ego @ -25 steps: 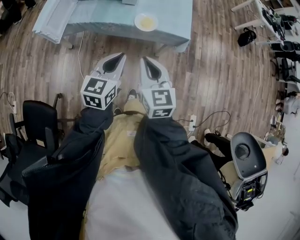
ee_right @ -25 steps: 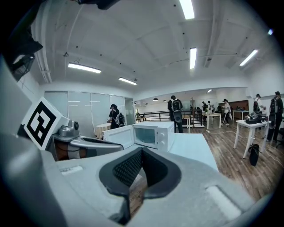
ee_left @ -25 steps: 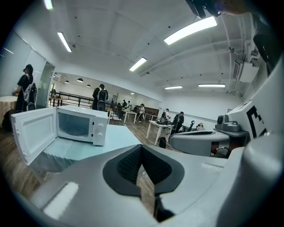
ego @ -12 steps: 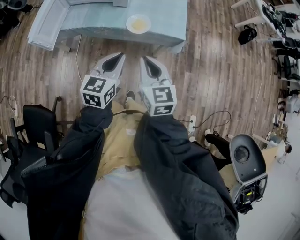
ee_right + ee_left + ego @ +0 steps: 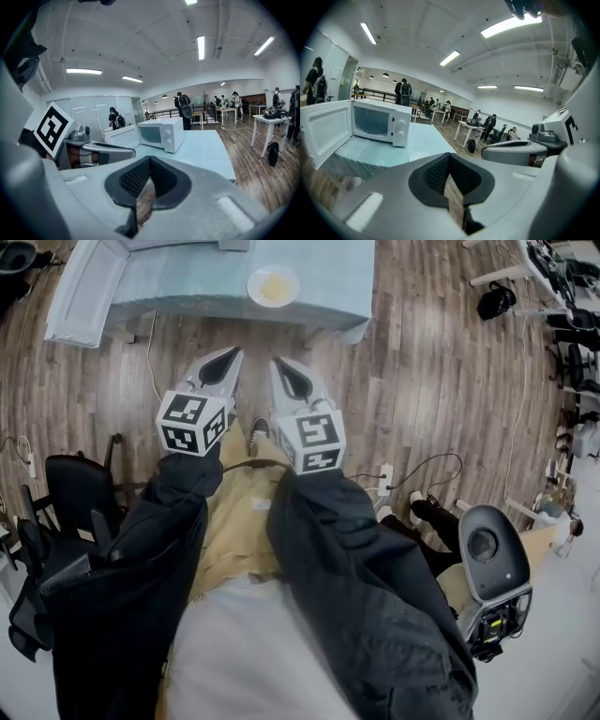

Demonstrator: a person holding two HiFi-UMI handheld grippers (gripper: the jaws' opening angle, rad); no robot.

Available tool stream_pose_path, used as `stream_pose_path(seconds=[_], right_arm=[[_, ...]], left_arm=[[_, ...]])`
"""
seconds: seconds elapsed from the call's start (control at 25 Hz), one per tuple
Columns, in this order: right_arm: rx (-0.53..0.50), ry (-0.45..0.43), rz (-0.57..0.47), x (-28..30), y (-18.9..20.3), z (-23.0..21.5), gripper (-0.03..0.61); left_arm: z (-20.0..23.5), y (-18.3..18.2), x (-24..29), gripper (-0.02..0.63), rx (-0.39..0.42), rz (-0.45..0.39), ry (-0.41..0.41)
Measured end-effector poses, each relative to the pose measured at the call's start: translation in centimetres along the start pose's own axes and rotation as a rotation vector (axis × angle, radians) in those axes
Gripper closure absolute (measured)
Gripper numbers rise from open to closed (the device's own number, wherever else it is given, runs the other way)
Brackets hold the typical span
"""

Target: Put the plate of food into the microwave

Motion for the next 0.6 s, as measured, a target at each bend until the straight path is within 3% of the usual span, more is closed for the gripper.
stream_pose_path(seconds=[0.28,0.6], right_arm=[[0.004,0.086,0.012,4.4,-2.7,-2.7,0.580],[0.018,0.098,0.043,12.1,-5.9,-2.5,0.580]], left_arm=[[3.7,-3.1,4.2,0.614,0.009,-0.001,0.067],[11.3,-6.5,6.8,0.614,-0.020,0.015,0.069]])
Point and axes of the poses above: the fingertips, and each gripper's own axes: x forward along the fingers, z to its left, y out of its underside, the point moved 10 cm from there along -x, backward along the fingers, and after that the axes turned 4 degrees about y, right-handed, at the moved point
